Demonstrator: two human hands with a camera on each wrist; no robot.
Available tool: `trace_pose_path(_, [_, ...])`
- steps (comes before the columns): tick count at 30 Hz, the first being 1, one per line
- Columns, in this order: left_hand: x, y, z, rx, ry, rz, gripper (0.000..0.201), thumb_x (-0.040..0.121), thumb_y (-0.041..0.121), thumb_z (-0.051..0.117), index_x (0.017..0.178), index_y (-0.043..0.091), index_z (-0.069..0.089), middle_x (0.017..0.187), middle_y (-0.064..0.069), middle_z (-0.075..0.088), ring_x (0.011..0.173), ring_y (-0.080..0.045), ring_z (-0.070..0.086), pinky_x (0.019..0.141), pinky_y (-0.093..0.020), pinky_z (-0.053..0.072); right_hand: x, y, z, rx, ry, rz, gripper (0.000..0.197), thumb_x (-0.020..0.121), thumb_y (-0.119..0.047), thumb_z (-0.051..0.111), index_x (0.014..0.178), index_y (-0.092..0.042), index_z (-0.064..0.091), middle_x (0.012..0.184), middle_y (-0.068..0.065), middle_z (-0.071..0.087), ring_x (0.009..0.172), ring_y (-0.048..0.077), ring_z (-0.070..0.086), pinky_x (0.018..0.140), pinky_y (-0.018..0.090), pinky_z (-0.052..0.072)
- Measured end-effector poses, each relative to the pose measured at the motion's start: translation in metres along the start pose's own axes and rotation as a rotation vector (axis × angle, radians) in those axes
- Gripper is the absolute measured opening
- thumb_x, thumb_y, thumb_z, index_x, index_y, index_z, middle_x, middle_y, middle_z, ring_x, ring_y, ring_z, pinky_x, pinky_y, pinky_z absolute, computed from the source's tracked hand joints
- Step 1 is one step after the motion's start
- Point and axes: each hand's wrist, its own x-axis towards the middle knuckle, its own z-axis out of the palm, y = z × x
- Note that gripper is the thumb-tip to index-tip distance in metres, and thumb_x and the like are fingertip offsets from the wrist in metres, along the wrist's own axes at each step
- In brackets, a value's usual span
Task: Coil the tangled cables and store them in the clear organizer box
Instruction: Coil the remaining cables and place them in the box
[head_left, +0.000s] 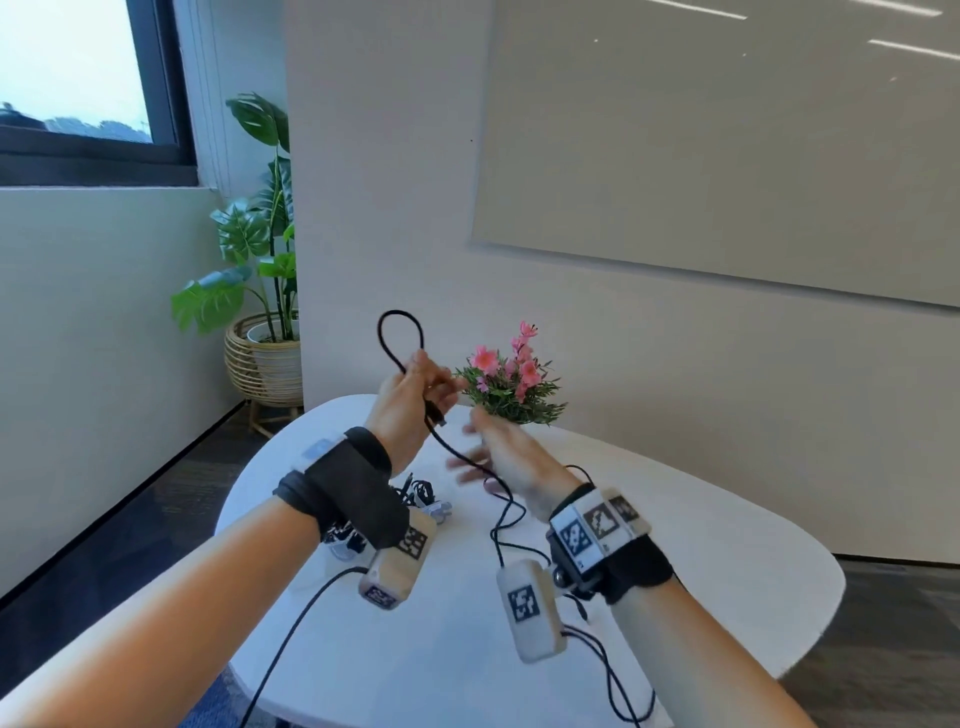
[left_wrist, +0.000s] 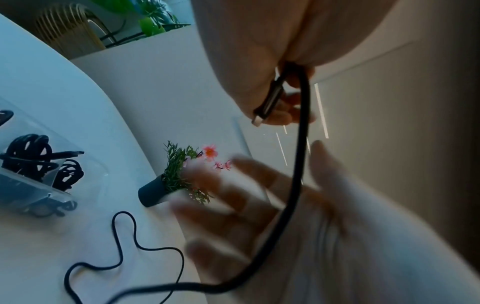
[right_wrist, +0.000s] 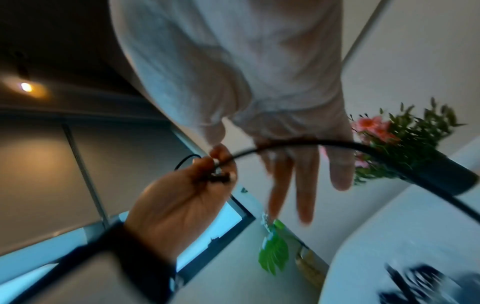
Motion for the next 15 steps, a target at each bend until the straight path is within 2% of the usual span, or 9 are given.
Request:
trace_pose_path(1, [0.002,0.002,-0.001,-0.094,0.008,-0.015,0.037,0.101,0.03,0.03,0.071,0.013,0.041,0.068,-0.001,0.049,0.062,-0.012,0.058,0.063,-0.021,0.051,-0.005,0.005,0.007,0.002,-0.079,0.006,0.044,0.099,-0.045,0.03,0.107,-0.011,0.056,0.078,0.005,0.068,0.074,0.023,0.062,0.07,0.026,0.044])
trace_pose_path(3, [0.005,0.006,-0.008,-0.182,0.022,-0.05,0.036,0.102,0.029,0.028,0.074,0.013,0.042,0.059,0.003,0.042,0.045,-0.007,0.047,0.048,-0.018,0.045,-0.01,0.011,0.01,0.017,-0.12,-0.045,0.044,0.1,-0.036,0.036,0.087,-0.005,0.064,0.051,-0.004,0.053,0.054,0.016,0.053,0.059,0.022,0.044])
trace_pose_path(4, [0.006,0.008,-0.014,-0.174,0.03,-0.057,0.033,0.102,0.028,0.027,0.08,0.013,0.046,0.055,0.005,0.04,0.04,-0.005,0.04,0.043,-0.016,0.04,-0.01,0.013,0.005,0.021,-0.089,-0.078,0.042,0.1,-0.033,0.038,0.08,-0.007,0.064,0.048,-0.006,0.044,0.05,0.013,0.045,0.057,0.023,0.042])
trace_pose_path(6, [0.007,0.011,-0.027,-0.103,0.028,-0.078,0.026,0.103,0.023,0.027,0.101,0.013,0.051,0.053,0.007,0.036,0.039,-0.004,0.031,0.038,-0.015,0.031,-0.008,0.01,-0.01,0.023,-0.005,-0.153,0.032,0.098,-0.03,0.045,0.076,-0.013,0.063,0.053,-0.001,0.038,0.05,0.013,0.036,0.061,0.027,0.038])
trace_pose_path(8, [0.003,0.01,-0.036,0.034,-0.001,-0.151,0.025,0.102,0.022,0.029,0.114,0.011,0.049,0.055,0.007,0.035,0.041,-0.004,0.026,0.036,-0.014,0.025,-0.007,0.001,-0.026,0.013,0.097,-0.249,0.024,0.094,-0.026,0.054,0.074,-0.018,0.066,0.062,0.01,0.042,0.054,0.017,0.033,0.061,0.028,0.035])
trace_pose_path(10, [-0.007,0.009,-0.033,0.2,-0.069,-0.252,0.028,0.1,0.032,0.035,0.111,0.01,0.049,0.058,0.006,0.034,0.044,-0.005,0.023,0.036,-0.014,0.021,-0.006,-0.01,-0.032,-0.08,0.173,-0.342,0.021,0.09,-0.021,0.061,0.07,-0.021,0.066,0.069,0.013,0.051,0.064,0.021,0.039,0.066,0.03,0.035])
trace_pose_path(11, [-0.015,0.01,-0.026,0.316,-0.124,-0.29,0.034,0.098,0.04,0.038,0.108,0.011,0.051,0.059,0.006,0.033,0.044,-0.006,0.022,0.036,-0.015,0.019,-0.005,-0.015,-0.032,-0.143,0.18,-0.375,0.021,0.088,-0.02,0.063,0.067,-0.022,0.065,0.069,0.015,0.054,0.066,0.021,0.041,0.068,0.031,0.037])
trace_pose_path(13, [-0.028,0.013,-0.014,0.636,-0.24,-0.273,0.046,0.091,0.054,0.042,0.105,0.012,0.055,0.065,0.004,0.036,0.045,-0.007,0.024,0.039,-0.016,0.021,-0.003,-0.024,-0.029,-0.225,0.179,-0.436,0.019,0.084,-0.021,0.068,0.065,-0.021,0.065,0.06,0.016,0.054,0.062,0.021,0.041,0.065,0.031,0.038])
trace_pose_path(15, [-0.036,0.014,-0.007,0.904,-0.342,-0.215,0.055,0.081,0.063,0.051,0.099,0.012,0.055,0.074,-0.001,0.041,0.051,-0.01,0.031,0.043,-0.017,0.026,-0.002,-0.03,-0.031,-0.169,0.208,-0.462,0.015,0.076,-0.019,0.076,0.069,-0.011,0.066,0.051,0.006,0.046,0.054,0.02,0.038,0.062,0.032,0.038])
